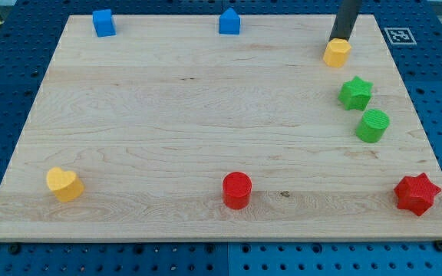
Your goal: Place the yellow hexagon towards the top left of the green star
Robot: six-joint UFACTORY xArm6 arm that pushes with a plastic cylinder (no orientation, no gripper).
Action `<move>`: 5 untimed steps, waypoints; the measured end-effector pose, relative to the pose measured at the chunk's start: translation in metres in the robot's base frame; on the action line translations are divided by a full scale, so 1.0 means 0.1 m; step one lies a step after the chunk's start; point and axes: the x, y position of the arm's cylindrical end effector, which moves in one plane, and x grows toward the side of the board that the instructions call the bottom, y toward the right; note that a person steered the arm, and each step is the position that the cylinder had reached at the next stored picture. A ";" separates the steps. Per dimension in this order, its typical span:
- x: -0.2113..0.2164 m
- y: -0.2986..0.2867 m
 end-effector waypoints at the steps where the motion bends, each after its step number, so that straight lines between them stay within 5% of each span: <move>1: 0.16 -0.13; 3: 0.35 -0.47; 5: 0.60 -1.81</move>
